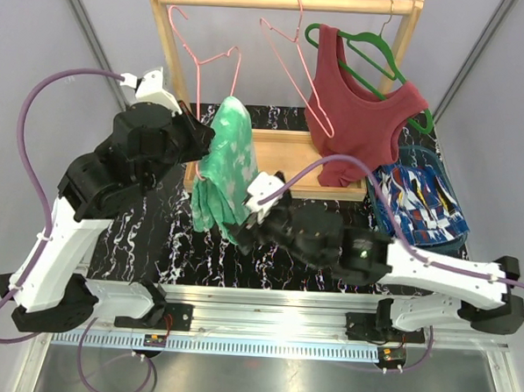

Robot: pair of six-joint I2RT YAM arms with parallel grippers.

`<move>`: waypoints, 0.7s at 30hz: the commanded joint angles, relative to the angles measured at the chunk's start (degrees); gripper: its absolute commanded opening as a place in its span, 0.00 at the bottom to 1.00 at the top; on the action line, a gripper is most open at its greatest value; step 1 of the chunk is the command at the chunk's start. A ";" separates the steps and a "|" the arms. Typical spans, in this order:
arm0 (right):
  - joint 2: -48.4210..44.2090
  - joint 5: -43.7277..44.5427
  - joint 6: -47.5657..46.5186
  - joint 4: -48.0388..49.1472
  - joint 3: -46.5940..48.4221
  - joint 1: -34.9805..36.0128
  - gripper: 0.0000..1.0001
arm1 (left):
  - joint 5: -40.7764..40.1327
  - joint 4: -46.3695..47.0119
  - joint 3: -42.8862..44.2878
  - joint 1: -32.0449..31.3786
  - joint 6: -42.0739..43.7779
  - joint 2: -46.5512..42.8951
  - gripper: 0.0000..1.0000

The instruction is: Remove the trousers from the hanger

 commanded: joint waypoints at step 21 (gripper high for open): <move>8.66 22.86 -9.59 37.00 -9.09 -3.66 0.86 | -10.81 15.17 -1.28 -9.91 -6.89 -3.88 0.00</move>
